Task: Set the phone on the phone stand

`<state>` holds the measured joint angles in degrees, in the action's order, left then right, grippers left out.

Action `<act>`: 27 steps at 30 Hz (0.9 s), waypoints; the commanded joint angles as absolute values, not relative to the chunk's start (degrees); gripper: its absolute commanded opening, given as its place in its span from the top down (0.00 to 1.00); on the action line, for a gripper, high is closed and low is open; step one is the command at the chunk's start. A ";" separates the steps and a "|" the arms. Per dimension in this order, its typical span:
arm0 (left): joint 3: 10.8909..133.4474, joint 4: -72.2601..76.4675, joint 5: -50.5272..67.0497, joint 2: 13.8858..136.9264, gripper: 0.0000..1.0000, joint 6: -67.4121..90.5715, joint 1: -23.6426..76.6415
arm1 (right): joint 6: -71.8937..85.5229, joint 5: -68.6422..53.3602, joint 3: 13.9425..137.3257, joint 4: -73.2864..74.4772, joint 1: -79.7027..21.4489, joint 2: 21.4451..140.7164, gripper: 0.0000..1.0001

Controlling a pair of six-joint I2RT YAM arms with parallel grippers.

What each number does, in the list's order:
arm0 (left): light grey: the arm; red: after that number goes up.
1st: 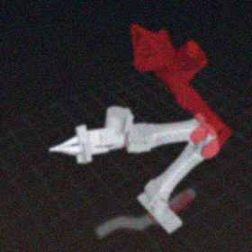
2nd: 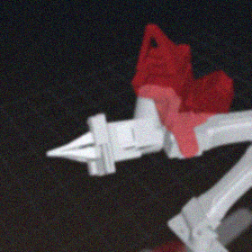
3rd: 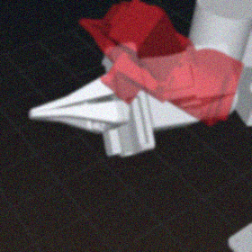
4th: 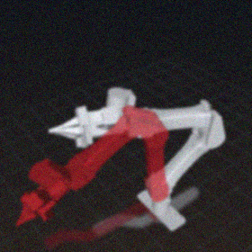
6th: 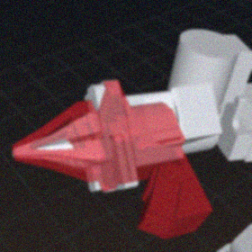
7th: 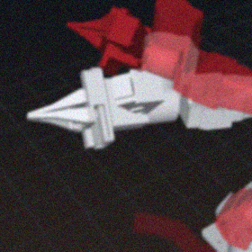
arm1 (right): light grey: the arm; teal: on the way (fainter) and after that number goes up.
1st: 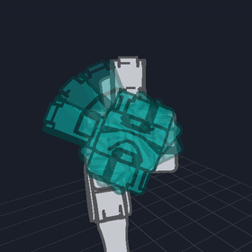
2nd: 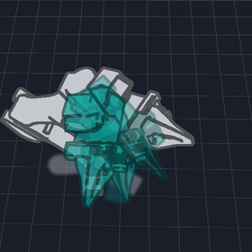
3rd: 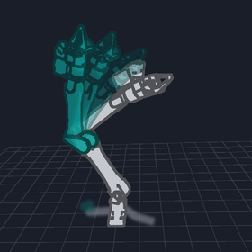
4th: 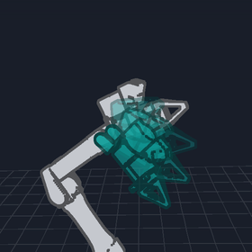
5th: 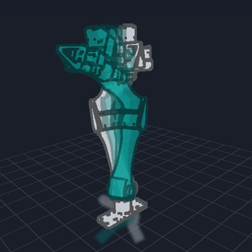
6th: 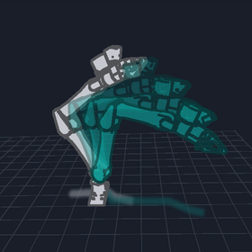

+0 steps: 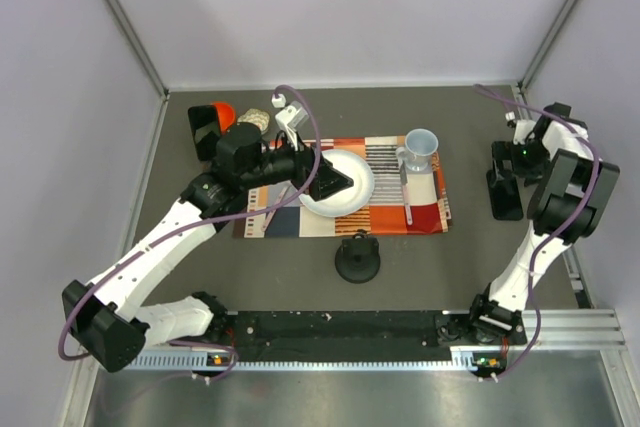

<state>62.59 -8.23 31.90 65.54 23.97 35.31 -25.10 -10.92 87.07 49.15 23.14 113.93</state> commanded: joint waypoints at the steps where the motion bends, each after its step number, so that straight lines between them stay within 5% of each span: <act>1: 64.78 -6.68 31.82 65.57 0.02 23.12 35.33 | -25.93 -11.26 87.98 49.04 23.03 114.96 0.01; 27: 63.72 -5.19 31.90 65.21 0.02 23.73 35.42 | -24.35 -4.57 85.25 48.52 19.42 117.60 0.04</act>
